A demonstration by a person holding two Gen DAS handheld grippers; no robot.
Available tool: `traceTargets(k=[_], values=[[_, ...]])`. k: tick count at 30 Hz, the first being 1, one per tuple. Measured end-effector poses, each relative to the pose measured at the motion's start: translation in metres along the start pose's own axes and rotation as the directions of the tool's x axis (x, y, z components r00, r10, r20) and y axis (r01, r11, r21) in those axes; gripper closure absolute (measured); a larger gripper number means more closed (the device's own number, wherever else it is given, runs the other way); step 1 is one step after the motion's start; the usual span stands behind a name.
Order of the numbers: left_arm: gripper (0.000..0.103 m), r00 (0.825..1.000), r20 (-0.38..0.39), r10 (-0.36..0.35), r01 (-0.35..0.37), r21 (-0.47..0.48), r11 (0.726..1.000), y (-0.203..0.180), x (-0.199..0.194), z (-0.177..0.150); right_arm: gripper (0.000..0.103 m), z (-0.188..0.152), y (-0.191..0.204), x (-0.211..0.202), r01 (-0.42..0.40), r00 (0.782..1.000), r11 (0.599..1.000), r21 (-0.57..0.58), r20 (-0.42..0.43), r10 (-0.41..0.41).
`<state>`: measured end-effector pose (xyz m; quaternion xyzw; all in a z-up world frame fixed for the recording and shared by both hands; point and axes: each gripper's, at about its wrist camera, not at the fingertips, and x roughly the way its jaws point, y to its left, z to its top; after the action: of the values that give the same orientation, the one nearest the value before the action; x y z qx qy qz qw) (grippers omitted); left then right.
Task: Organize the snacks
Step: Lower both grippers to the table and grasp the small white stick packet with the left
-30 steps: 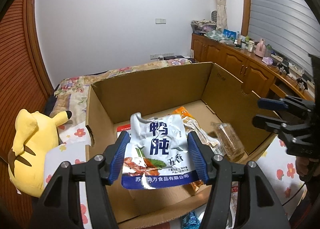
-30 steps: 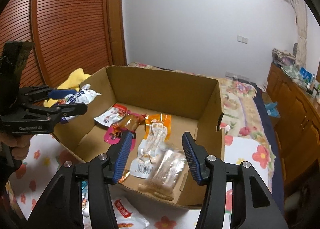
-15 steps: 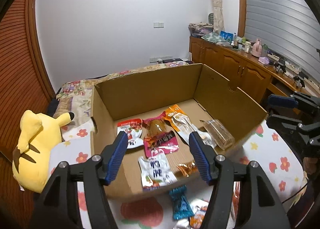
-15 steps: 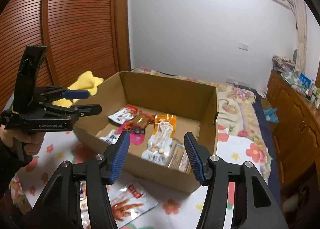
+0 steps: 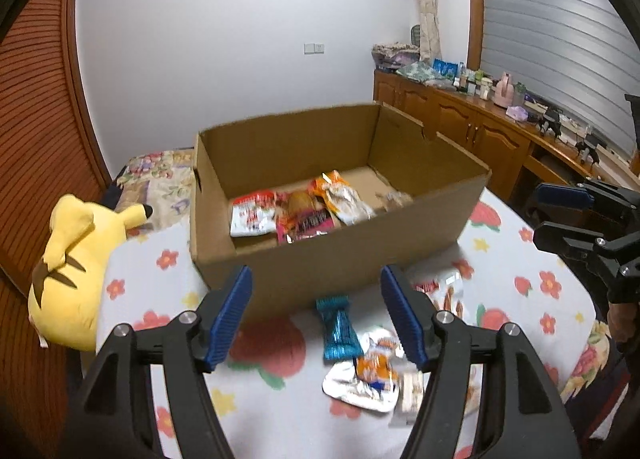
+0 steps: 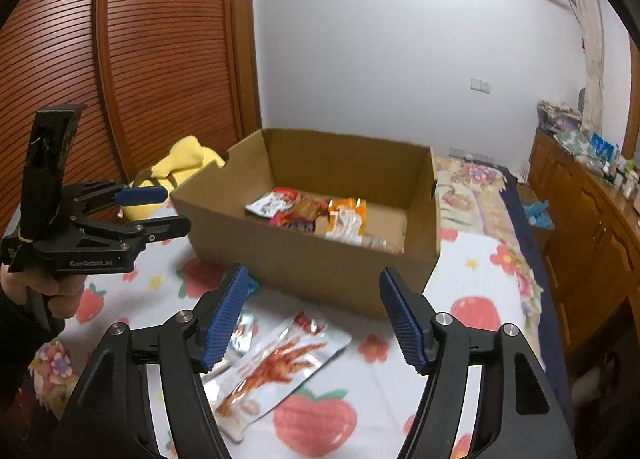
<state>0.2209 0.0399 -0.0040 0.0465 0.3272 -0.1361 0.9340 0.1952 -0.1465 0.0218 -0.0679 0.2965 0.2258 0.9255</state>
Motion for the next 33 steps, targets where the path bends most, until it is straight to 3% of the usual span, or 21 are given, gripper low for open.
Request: traceTargets(k=[9,15,23,33], values=[[0.037,0.998,-0.067,-0.021,0.021,-0.002,1.000,-0.019,0.005,-0.049,0.032,-0.037,0.016,0.014,-0.003,0.997,1.000,0.025,-0.076,0.005],[0.047,0.994,-0.094,-0.064,0.065,0.009,0.998,-0.038,0.010,-0.071,0.032,-0.055,0.018,0.024,0.001,0.994,0.999,0.044,-0.112,0.004],[0.073,0.982,-0.132,-0.136,0.138,0.007,0.990,-0.057,0.020,-0.088,0.032,-0.069,0.018,0.035,-0.017,0.991,0.997,0.071,-0.135,0.027],[0.076,0.974,-0.173,-0.148,0.151,0.000,0.989,-0.066,0.033,-0.094,0.032,-0.079,0.020,0.046,-0.026,0.987,0.996,0.084,-0.157,0.039]])
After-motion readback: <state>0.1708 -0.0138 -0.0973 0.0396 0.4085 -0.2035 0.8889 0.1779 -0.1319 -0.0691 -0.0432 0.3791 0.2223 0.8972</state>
